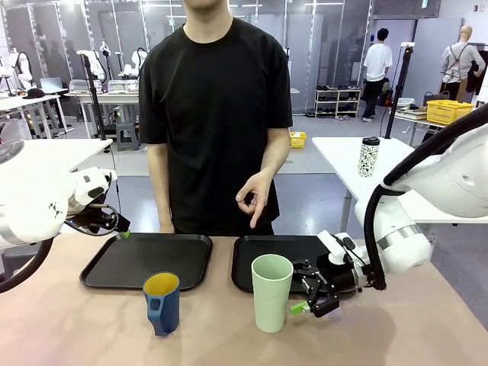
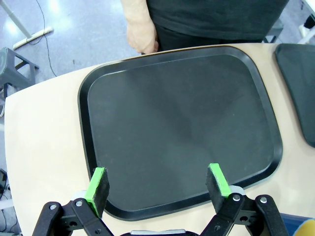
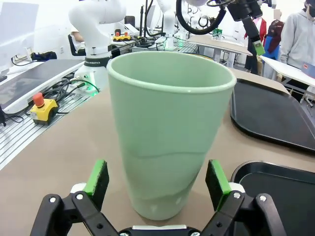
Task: Sort and store the cups by type.
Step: Pick up the Reusable plastic cup.
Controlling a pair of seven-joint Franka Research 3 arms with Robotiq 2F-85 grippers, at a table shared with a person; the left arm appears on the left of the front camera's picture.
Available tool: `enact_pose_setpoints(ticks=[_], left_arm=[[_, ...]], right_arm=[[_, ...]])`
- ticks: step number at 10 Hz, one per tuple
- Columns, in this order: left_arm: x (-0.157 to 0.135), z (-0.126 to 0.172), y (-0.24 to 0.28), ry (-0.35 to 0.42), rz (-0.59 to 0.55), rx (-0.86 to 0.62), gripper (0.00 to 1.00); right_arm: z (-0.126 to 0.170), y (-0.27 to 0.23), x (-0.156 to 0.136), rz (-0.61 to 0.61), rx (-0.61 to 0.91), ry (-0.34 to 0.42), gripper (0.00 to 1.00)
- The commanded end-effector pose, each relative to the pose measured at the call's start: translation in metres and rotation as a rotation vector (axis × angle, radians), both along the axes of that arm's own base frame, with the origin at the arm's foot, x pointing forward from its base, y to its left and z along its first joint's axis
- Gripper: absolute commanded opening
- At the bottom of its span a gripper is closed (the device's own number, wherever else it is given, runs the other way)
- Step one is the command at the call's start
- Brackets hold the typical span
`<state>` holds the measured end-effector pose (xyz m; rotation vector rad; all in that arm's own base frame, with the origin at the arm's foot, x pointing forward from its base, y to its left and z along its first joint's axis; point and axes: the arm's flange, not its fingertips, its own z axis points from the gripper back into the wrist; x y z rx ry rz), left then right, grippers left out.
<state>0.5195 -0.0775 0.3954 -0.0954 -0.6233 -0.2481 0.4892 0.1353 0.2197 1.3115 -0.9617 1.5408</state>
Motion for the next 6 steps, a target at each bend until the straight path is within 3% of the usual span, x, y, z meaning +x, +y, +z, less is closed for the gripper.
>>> enact_pose_setpoints(ticks=[1, 6], left_arm=[[0.000, 0.001, -0.001, -0.004, 0.005, -0.001, 1.00], [0.000, 0.001, -0.001, -0.004, 0.005, -0.001, 1.00]], right_arm=[[-0.009, 0.004, 0.002, 0.037, 0.022, -0.017, 1.00], [-0.011, 0.017, 0.006, 0.083, 0.066, -0.010, 1.00]])
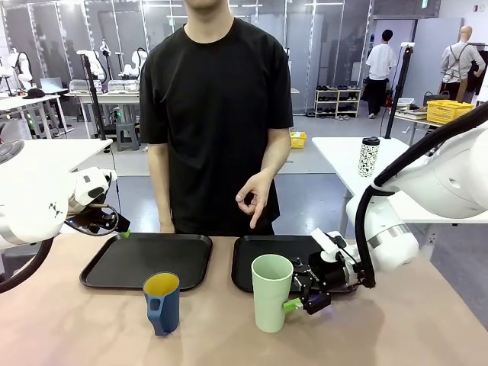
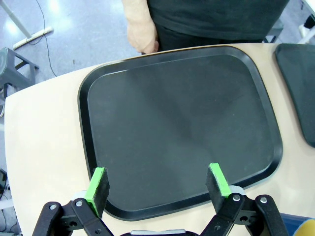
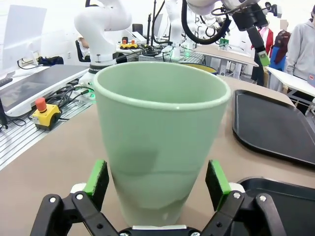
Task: Sort and store the cups by type.
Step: Pick up the Reusable plastic cup.
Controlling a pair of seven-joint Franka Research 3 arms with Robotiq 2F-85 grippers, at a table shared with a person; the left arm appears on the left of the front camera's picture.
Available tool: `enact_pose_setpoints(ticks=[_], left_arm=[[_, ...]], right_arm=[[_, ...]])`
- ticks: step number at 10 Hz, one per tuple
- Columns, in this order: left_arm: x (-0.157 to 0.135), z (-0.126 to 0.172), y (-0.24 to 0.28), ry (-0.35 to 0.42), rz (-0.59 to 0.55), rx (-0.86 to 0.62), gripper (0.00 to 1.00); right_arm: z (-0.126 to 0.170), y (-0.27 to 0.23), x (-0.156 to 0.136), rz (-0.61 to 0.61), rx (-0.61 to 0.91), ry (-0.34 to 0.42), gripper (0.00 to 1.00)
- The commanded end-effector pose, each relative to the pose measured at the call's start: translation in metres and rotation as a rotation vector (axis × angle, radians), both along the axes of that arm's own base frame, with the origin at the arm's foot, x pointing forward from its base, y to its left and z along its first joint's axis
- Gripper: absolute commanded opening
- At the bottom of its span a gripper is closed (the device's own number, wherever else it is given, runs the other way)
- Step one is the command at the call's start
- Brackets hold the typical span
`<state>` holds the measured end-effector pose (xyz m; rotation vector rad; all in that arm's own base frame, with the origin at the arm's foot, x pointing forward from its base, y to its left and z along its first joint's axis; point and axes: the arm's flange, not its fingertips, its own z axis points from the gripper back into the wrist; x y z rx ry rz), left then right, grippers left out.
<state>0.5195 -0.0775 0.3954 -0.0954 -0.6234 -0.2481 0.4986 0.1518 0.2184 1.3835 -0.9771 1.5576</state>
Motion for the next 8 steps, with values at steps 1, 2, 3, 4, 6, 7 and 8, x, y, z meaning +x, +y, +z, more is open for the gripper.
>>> enact_pose_setpoints(ticks=[1, 2, 3, 4, 6, 7, 8], left_arm=[[0.000, 0.001, -0.001, -0.004, 0.005, -0.001, 1.00], [0.000, 0.001, -0.001, -0.004, 0.005, -0.001, 1.00], [0.000, 0.001, -0.001, -0.004, 0.005, -0.001, 1.00], [0.000, 0.001, -0.001, -0.004, 0.005, -0.001, 1.00], [0.000, 0.001, -0.001, -0.004, 0.005, -0.001, 1.00], [0.000, 0.001, -0.001, -0.004, 0.005, -0.001, 1.00], [0.000, 0.001, -0.001, -0.004, 0.005, -0.001, 1.00]], right_arm=[[-0.010, 0.004, -0.002, 0.045, 0.017, -0.010, 1.00], [-0.011, 0.008, -0.002, 0.058, 0.028, -0.010, 1.00], [-0.012, 0.011, -0.002, 0.071, 0.032, -0.003, 1.00], [-0.012, 0.014, -0.002, 0.081, 0.034, -0.004, 1.00], [-0.011, 0.022, -0.003, 0.094, 0.031, -0.006, 1.00], [-0.012, 0.023, -0.003, 0.094, 0.029, -0.005, 1.00], [-0.012, 0.025, -0.002, 0.094, 0.030, -0.004, 1.00]])
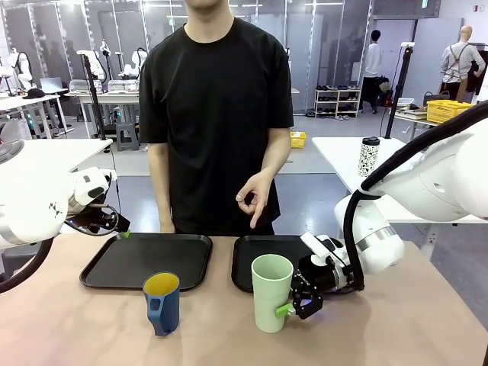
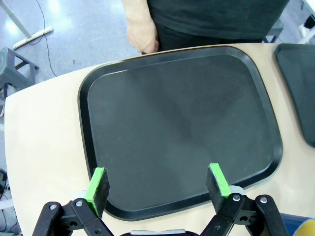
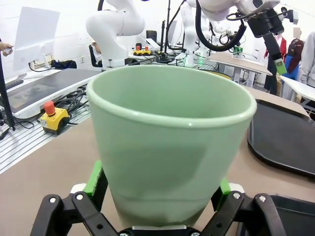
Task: Sort and store the cups by type.
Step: Pick up the Reusable plastic cup.
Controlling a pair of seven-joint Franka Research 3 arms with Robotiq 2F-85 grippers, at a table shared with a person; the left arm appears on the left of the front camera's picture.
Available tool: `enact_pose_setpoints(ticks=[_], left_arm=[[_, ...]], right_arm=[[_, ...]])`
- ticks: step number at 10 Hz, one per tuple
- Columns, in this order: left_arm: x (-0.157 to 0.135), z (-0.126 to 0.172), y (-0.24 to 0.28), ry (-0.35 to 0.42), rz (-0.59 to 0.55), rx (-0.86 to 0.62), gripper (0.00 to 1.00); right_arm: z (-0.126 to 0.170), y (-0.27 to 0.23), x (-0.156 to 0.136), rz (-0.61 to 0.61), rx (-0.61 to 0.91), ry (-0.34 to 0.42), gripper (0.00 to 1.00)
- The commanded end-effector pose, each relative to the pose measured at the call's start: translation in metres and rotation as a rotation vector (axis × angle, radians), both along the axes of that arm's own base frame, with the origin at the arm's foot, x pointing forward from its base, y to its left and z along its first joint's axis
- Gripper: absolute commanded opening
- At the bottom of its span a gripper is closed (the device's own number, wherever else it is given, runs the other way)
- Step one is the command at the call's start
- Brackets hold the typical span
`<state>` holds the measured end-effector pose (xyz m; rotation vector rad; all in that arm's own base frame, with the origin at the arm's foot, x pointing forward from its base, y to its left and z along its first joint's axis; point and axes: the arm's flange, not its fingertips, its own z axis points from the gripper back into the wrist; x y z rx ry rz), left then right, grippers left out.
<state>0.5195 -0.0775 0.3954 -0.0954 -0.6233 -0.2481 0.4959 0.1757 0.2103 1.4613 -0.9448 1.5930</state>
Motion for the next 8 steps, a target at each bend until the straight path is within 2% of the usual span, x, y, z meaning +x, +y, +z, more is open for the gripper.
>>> enact_pose_setpoints(ticks=[1, 5, 6, 7, 8], left_arm=[[0.0002, 0.0010, -0.0005, -0.004, 0.005, -0.001, 1.00], [0.0002, 0.0010, -0.0005, -0.004, 0.005, -0.001, 1.00], [0.0002, 0.0010, -0.0005, -0.004, 0.005, -0.001, 1.00], [0.0002, 0.0010, -0.0005, -0.004, 0.005, -0.001, 1.00], [0.0002, 0.0010, -0.0005, -0.004, 0.005, -0.001, 1.00]], right_arm=[[-0.0037, 0.0040, 0.0007, 0.018, 0.005, -0.018, 1.00], [-0.0036, 0.0094, 0.0029, 0.030, 0.001, -0.012, 1.00], [-0.0035, 0.0089, 0.0024, 0.042, -0.004, -0.038, 0.98], [-0.0041, 0.0085, 0.0021, 0.042, -0.009, -0.025, 0.81], [-0.0048, 0.0077, 0.0019, 0.039, 0.000, -0.013, 0.79]])
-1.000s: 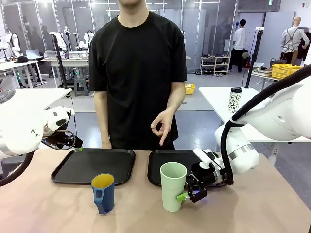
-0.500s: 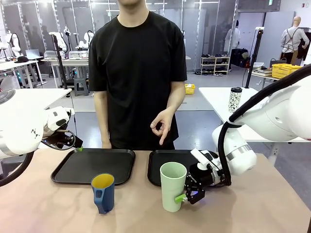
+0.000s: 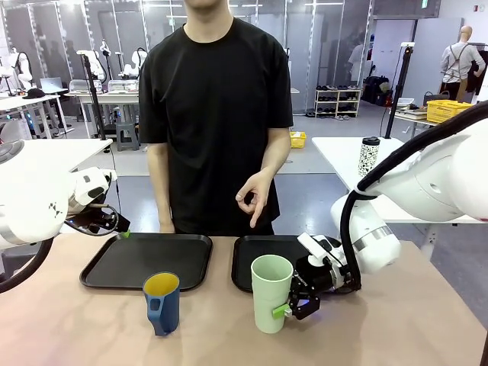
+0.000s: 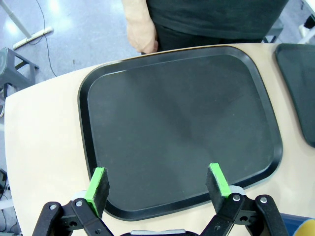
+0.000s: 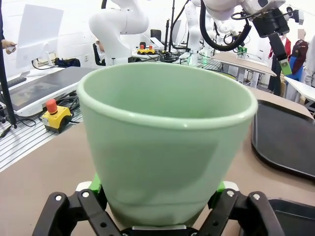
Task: Sort and store the cups by type.
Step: Pick up the Reusable plastic cup.
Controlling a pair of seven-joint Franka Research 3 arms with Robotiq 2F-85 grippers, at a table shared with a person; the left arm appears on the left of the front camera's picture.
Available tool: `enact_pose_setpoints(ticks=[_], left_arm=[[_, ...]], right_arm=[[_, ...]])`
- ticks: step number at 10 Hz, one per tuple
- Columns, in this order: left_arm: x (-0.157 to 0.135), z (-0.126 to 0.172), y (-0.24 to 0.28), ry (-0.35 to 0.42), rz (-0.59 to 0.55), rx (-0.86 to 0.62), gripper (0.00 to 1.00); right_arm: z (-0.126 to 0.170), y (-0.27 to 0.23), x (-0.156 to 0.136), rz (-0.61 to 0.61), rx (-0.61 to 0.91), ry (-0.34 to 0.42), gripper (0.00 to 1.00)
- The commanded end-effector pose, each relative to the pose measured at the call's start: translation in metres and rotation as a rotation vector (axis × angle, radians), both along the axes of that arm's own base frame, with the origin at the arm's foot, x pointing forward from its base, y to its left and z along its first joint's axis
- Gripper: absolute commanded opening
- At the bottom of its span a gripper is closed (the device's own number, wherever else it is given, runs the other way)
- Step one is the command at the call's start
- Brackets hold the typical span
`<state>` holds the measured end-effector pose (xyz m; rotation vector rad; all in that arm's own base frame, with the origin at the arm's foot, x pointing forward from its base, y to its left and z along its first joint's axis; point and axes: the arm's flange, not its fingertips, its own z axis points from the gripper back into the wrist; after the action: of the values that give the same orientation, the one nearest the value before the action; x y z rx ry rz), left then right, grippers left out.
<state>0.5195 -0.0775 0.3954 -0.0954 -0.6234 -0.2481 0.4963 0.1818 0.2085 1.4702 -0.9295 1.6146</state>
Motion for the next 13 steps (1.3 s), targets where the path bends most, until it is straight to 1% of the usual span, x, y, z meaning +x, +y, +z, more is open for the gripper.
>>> enact_pose_setpoints(ticks=[1, 2, 3, 4, 7, 8, 9, 11, 12, 13], left_arm=[[0.000, 0.001, -0.001, -0.004, 0.005, -0.001, 1.00], [0.000, 0.001, -0.001, -0.004, 0.005, -0.001, 1.00], [0.000, 0.001, -0.001, -0.004, 0.005, -0.001, 1.00], [0.000, 0.001, -0.001, -0.004, 0.005, -0.001, 1.00], [0.000, 0.001, -0.001, -0.004, 0.005, -0.001, 1.00], [0.000, 0.001, -0.001, -0.004, 0.005, -0.001, 1.00], [0.000, 0.001, -0.001, -0.004, 0.005, -0.001, 1.00], [0.000, 0.001, -0.001, -0.004, 0.005, -0.001, 1.00], [0.000, 0.001, -0.001, -0.004, 0.005, -0.001, 1.00], [0.000, 0.001, -0.001, -0.004, 0.005, -0.001, 1.00]], right_arm=[[-0.003, 0.001, 0.001, 0.015, 0.002, -0.008, 0.62], [-0.002, 0.002, 0.001, 0.015, -0.001, -0.004, 0.60], [0.001, 0.003, 0.001, 0.009, 0.006, -0.001, 0.43], [0.010, 0.007, 0.000, -0.040, 0.021, 0.024, 0.42], [0.056, 0.018, -0.008, -0.176, 0.033, 0.002, 0.42], [0.069, 0.018, -0.011, -0.209, 0.036, 0.015, 0.42], [0.080, 0.017, -0.014, -0.248, 0.023, 0.023, 0.42], [0.092, 0.018, -0.021, -0.314, -0.009, 0.018, 0.42], [0.091, 0.019, -0.019, -0.357, -0.078, -0.035, 0.42], [0.086, 0.011, -0.012, -0.263, 0.023, -0.006, 0.42]])
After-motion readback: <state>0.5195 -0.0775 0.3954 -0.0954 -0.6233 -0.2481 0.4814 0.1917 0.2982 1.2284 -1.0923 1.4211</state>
